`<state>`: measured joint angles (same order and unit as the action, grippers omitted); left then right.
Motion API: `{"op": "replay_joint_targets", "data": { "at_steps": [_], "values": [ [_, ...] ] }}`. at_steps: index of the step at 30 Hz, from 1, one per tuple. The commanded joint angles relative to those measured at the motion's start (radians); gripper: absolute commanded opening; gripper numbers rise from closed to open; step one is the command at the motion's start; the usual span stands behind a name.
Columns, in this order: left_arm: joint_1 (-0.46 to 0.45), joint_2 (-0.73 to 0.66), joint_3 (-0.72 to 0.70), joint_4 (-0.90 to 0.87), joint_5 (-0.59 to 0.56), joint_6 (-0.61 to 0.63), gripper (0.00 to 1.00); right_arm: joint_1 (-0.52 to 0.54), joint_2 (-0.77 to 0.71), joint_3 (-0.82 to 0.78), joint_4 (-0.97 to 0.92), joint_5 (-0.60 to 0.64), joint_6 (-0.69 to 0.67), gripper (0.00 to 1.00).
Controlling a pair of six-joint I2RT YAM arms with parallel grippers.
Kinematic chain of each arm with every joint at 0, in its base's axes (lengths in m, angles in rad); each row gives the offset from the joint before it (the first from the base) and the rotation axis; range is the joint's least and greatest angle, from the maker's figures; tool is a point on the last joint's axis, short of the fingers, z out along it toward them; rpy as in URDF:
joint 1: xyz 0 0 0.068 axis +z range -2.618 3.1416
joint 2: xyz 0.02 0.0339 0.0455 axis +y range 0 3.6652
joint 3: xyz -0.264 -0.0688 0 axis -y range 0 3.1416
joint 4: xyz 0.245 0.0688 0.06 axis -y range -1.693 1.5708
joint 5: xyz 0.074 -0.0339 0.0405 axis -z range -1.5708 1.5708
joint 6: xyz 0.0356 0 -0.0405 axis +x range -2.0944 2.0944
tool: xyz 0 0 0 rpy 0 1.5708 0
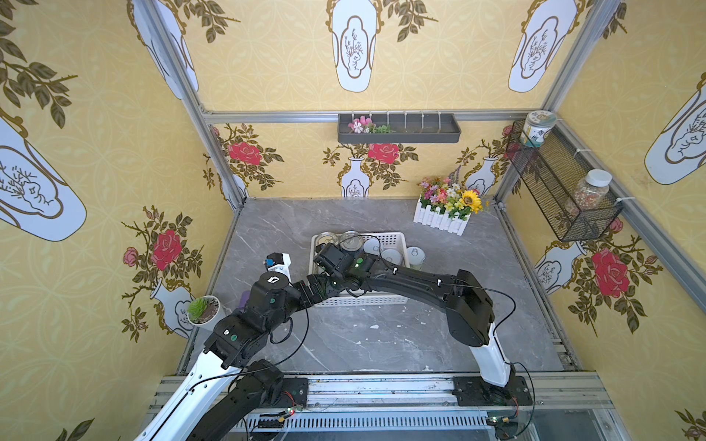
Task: Put the canned food in the basket
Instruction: Place the canned food in the basket.
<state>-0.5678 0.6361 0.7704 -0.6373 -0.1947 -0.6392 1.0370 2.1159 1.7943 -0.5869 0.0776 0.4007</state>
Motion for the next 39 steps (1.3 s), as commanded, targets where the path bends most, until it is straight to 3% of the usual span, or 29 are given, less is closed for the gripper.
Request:
{"op": "replay_joint_targets", "data": {
  "at_steps": [1,14,26,39],
  "values": [
    [0.002,0.002,0.004,-0.006,0.001,-0.001,1.00,0.007,0.015,0.007,0.056,-0.112,0.014,0.65],
    [0.002,0.004,0.004,-0.006,0.008,0.001,1.00,0.007,-0.025,-0.041,0.090,-0.116,-0.012,0.93],
    [0.002,0.002,0.004,-0.006,0.011,0.000,1.00,-0.006,-0.182,-0.141,0.117,-0.060,-0.042,0.95],
    [0.001,0.001,0.004,-0.004,0.015,0.002,1.00,-0.130,-0.448,-0.348,0.149,0.015,-0.031,0.93]
  ]
}}
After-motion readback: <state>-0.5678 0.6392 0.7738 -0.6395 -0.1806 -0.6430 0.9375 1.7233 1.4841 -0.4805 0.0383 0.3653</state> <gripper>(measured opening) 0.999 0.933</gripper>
